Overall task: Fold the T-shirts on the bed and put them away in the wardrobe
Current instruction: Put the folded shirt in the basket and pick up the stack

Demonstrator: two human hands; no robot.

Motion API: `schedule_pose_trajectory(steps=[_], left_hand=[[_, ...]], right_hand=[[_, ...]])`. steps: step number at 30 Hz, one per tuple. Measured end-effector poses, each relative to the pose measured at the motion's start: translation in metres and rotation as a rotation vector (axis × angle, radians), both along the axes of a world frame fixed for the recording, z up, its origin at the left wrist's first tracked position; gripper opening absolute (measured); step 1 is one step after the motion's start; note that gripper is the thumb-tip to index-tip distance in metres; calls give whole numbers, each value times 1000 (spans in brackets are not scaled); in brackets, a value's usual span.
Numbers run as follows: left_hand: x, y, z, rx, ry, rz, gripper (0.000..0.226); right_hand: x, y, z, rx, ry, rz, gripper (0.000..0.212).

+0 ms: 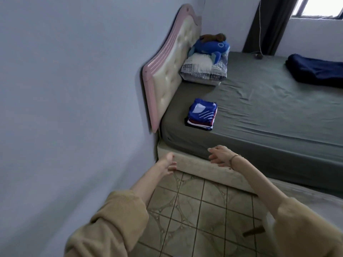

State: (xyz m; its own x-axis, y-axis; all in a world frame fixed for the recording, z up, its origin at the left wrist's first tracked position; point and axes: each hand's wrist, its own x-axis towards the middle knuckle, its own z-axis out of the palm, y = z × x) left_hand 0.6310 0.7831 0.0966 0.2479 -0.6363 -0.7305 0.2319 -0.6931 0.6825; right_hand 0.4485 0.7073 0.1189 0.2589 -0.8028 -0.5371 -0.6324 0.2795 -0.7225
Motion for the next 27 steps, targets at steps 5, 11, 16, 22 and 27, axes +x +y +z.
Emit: schedule_pose_trajectory(steps=[5,11,16,22,27], left_hand=[[11,-128,3,18,85,52,38],[19,-269,-19,56,113,178,43],[1,-379,-54,148,197,319,55],[-21,-483,-102,189,384,681,65],[-23,-545,-245,226,258,696,110]], right_hand=[[11,-138,-2,30,15,-35,30],[33,-311,-8,-35,65,33,24],[55,-453,-50,-95,223,216,27],[73,-596,-117,-123,375,394,34],[89,-673,-184,-56,411,476,56]])
